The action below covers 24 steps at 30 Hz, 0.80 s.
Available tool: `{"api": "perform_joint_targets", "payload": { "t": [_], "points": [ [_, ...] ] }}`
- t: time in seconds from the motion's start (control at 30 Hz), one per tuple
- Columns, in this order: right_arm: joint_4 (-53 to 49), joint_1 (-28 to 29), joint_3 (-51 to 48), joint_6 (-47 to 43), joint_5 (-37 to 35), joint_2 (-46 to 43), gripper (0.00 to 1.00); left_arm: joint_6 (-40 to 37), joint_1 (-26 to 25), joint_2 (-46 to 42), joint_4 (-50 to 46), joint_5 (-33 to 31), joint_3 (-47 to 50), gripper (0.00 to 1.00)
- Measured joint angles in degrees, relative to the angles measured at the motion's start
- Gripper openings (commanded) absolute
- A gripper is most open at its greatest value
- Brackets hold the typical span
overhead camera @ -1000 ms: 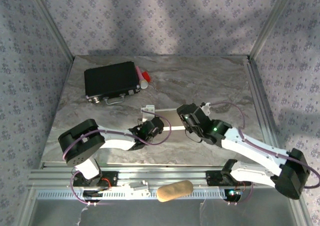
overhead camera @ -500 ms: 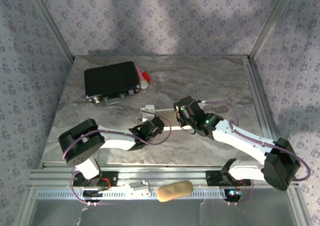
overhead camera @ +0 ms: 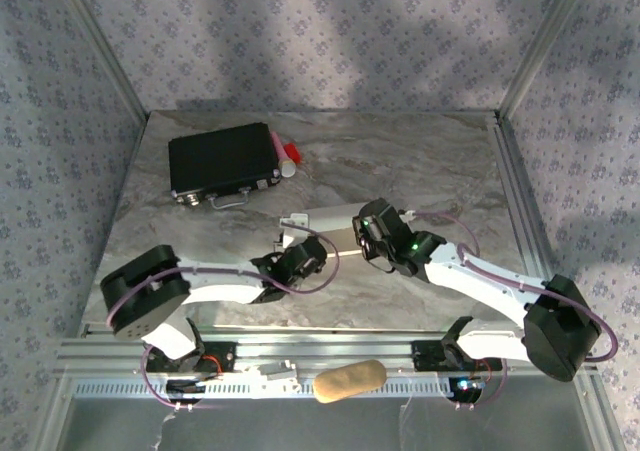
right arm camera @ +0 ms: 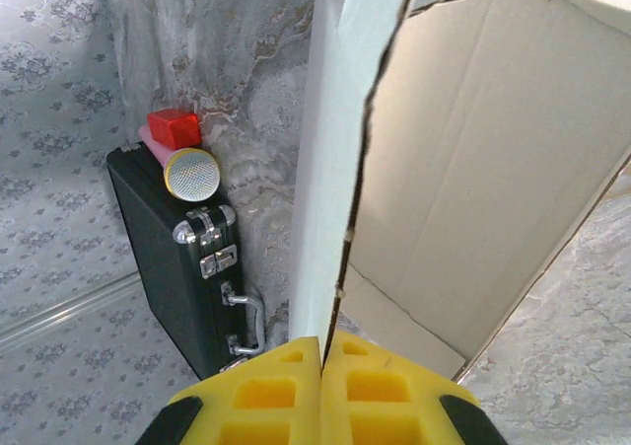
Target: Fold the paper box
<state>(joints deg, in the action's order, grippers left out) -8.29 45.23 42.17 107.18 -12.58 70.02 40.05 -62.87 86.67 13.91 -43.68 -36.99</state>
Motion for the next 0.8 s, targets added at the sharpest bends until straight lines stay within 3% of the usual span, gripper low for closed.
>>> {"api": "perform_joint_targets", "payload": {
  "t": [0.3, 0.43, 0.63, 0.8],
  "points": [
    [0.3, 0.3, -0.3, 1.2, 0.0, 0.1, 0.0, 10.4, -1.0, -18.9, -13.9, 6.4, -0.3, 0.57],
    [0.3, 1.0, -0.4, 1.9, 0.0, 0.7, 0.0, 16.3, 5.5, -22.8, -18.9, 15.0, -1.9, 0.54],
    [0.2, 1.7, -2.3, 2.9, 0.0, 1.7, 0.0, 20.7, 16.6, -19.9, -22.4, 29.1, -3.8, 0.51],
    [0.2, 1.8, -2.9, 3.0, 0.0, 1.7, 0.0, 21.1, 21.8, -11.3, -20.0, 38.1, -5.8, 0.43]
  ]
}}
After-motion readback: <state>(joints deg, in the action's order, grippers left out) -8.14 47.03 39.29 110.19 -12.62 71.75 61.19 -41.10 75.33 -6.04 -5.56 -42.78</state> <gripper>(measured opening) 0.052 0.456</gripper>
